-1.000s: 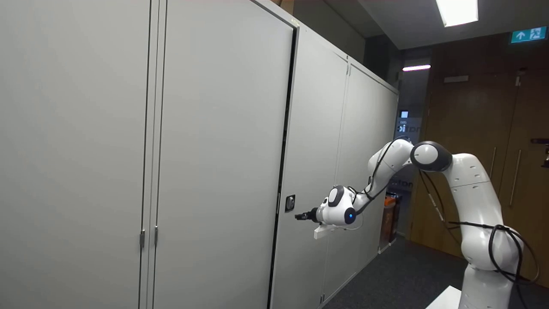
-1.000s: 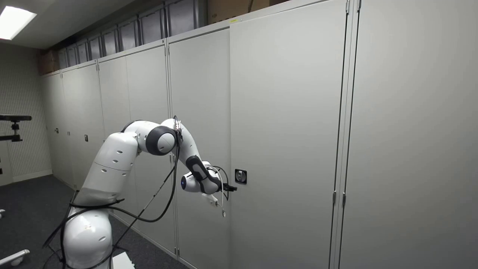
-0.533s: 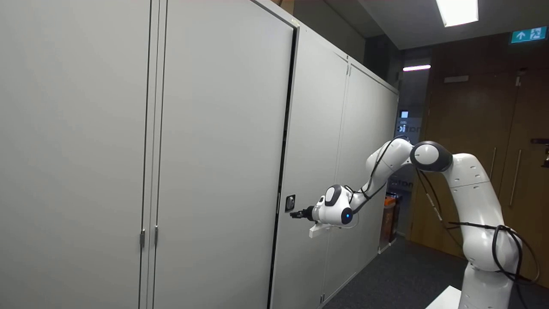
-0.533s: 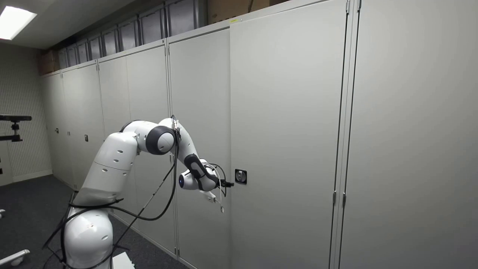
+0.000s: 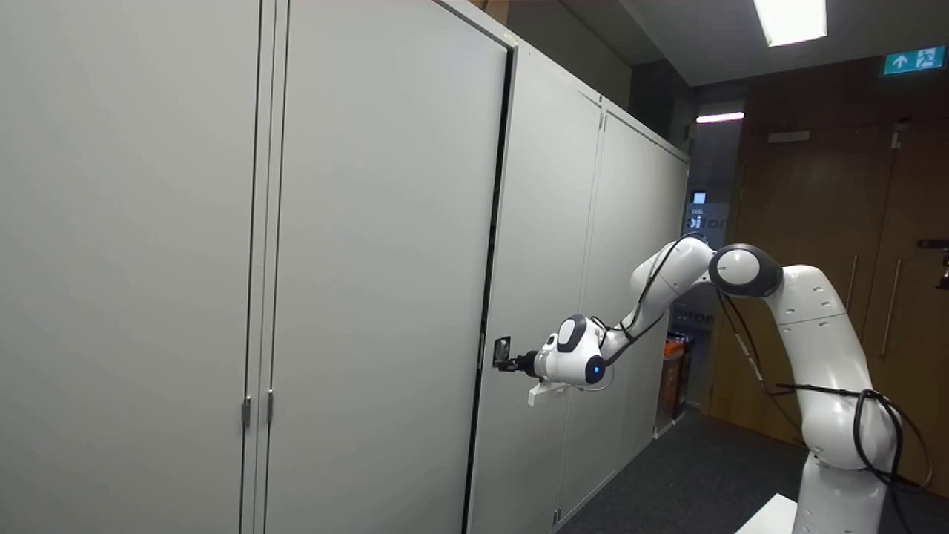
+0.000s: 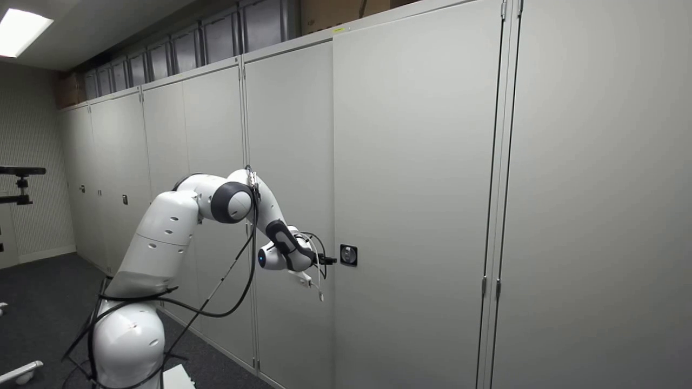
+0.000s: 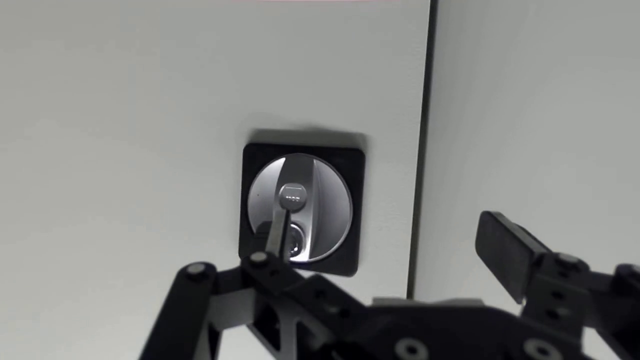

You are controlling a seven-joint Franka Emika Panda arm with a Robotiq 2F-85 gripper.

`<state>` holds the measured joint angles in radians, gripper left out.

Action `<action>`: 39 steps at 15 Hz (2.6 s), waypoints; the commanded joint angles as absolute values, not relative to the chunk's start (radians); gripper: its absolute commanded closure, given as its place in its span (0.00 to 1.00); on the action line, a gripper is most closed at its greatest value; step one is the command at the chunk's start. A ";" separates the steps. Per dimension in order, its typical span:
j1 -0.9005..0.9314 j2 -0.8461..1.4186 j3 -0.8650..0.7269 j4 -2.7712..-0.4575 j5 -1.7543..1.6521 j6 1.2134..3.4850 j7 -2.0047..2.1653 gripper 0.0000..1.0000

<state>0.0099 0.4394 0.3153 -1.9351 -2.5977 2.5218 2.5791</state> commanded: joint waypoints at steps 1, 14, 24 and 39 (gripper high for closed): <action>0.030 0.439 0.307 -1.905 -2.593 2.520 2.586 0.00; 0.025 0.427 0.295 -1.906 -2.593 2.525 2.596 0.00; 0.016 0.425 0.263 -1.912 -2.593 2.519 2.604 0.00; -0.197 0.441 0.465 -1.858 -2.598 2.642 2.601 0.00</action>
